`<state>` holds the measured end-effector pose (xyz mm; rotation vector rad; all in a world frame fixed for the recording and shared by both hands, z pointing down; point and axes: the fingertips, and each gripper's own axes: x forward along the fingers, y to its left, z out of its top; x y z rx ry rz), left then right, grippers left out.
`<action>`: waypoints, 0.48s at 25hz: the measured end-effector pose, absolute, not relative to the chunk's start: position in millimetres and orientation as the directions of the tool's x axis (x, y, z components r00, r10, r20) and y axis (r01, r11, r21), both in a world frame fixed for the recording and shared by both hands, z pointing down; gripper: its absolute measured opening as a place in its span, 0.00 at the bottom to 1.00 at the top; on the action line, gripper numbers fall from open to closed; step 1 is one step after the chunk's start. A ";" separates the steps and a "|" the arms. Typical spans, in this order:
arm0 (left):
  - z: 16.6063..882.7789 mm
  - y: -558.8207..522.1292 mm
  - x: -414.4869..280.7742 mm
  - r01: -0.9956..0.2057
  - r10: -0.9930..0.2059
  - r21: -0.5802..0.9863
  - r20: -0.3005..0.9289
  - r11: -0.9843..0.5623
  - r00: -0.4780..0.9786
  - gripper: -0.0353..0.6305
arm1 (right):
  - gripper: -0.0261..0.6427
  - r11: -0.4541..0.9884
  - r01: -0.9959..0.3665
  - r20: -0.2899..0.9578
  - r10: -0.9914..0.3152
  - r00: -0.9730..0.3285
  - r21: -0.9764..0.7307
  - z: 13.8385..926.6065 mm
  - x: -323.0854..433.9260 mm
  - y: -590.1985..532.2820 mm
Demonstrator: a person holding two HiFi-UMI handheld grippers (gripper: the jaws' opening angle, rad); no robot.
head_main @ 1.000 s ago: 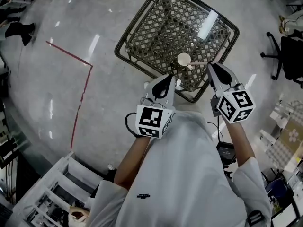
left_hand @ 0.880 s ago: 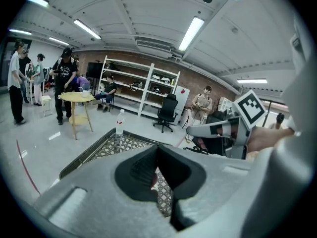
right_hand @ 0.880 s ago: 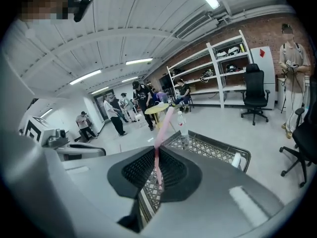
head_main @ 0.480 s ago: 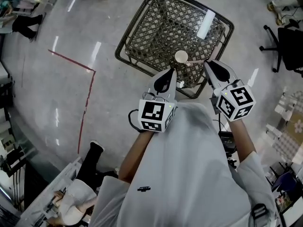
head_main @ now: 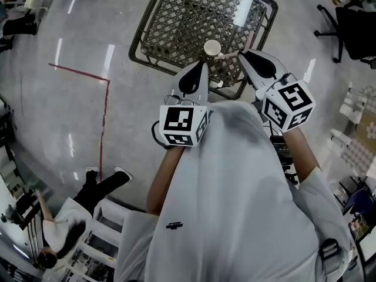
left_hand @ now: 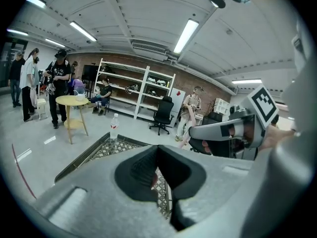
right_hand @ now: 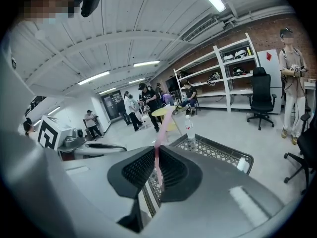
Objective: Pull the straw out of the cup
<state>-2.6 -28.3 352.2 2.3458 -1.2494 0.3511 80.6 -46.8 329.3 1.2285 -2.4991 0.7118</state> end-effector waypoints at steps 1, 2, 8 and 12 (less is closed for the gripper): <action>351.7 -29.3 -1.2 -0.831 -0.716 0.273 0.421 -0.485 0.557 0.05 | 0.09 0.526 -0.791 0.436 -0.661 -0.611 -0.311 328.9 79.4 -46.2; 351.5 -29.9 -0.1 -0.831 -0.717 0.274 0.419 -0.485 0.557 0.05 | 0.09 0.530 -0.788 0.436 -0.657 -0.615 -0.313 328.8 78.7 -45.3; 348.6 -29.9 2.9 -0.837 -0.728 0.270 0.413 -0.476 0.547 0.05 | 0.09 0.573 -0.765 0.436 -0.633 -0.640 -0.292 325.8 71.9 -36.3; 352.2 -27.6 1.7 -0.841 -0.728 0.270 0.420 -0.469 0.542 0.05 | 0.09 0.594 -0.752 0.428 -0.623 -0.655 -0.285 323.8 64.7 -31.6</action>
